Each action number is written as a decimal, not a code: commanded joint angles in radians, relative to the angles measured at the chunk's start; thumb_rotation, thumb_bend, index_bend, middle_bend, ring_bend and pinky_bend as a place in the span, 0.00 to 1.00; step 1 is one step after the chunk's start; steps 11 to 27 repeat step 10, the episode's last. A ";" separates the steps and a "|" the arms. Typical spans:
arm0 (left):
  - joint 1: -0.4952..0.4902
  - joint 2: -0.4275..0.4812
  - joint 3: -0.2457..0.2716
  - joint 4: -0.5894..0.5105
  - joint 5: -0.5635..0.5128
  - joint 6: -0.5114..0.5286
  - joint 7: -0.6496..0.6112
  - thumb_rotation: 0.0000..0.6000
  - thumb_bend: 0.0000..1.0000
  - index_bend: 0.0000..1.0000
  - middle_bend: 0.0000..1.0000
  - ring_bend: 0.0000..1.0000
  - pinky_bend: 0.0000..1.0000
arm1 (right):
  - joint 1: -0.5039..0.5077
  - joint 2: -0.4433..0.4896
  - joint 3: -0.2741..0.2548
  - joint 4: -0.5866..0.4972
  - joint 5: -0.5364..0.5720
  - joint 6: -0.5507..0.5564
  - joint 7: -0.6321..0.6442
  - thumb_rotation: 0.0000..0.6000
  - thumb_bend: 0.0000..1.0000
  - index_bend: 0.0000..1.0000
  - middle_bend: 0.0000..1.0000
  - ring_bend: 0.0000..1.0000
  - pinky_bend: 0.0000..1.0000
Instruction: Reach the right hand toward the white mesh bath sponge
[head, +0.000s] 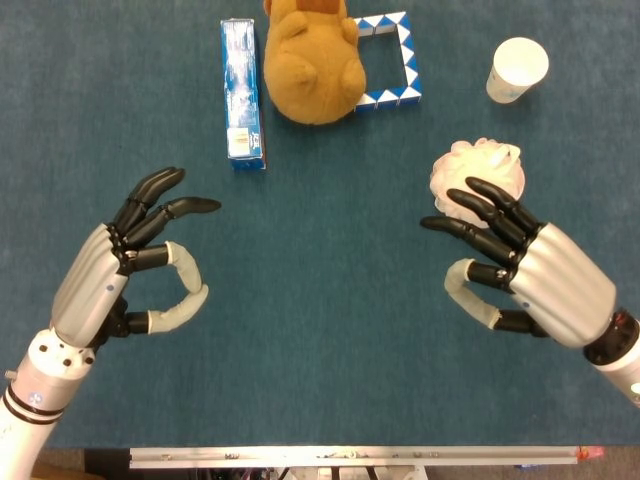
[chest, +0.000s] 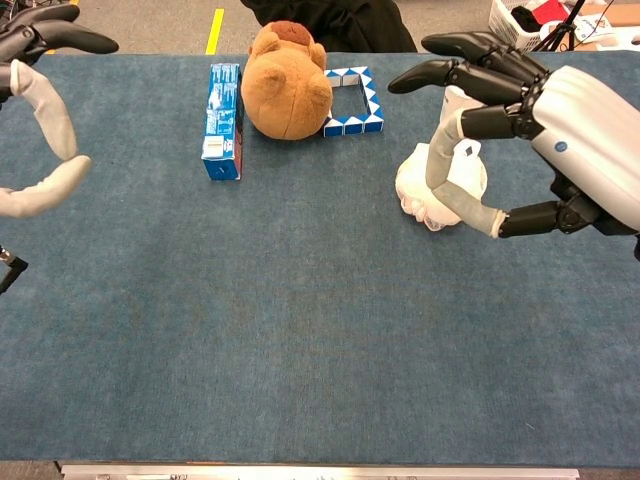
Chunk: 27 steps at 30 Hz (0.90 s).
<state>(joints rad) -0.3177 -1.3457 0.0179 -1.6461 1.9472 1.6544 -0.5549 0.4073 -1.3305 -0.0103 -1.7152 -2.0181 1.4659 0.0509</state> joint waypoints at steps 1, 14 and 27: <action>-0.004 -0.001 0.002 -0.001 -0.003 -0.001 0.001 1.00 0.40 0.76 0.21 0.04 0.06 | 0.001 0.000 -0.003 0.002 0.002 0.003 0.002 1.00 0.42 0.64 0.21 0.00 0.01; -0.011 -0.001 0.013 -0.006 -0.006 0.005 0.008 1.00 0.40 0.77 0.21 0.04 0.06 | 0.003 0.001 -0.010 0.005 0.006 0.012 0.004 1.00 0.42 0.64 0.21 0.00 0.01; -0.011 -0.001 0.013 -0.006 -0.006 0.005 0.008 1.00 0.40 0.77 0.21 0.04 0.06 | 0.003 0.001 -0.010 0.005 0.006 0.012 0.004 1.00 0.42 0.64 0.21 0.00 0.01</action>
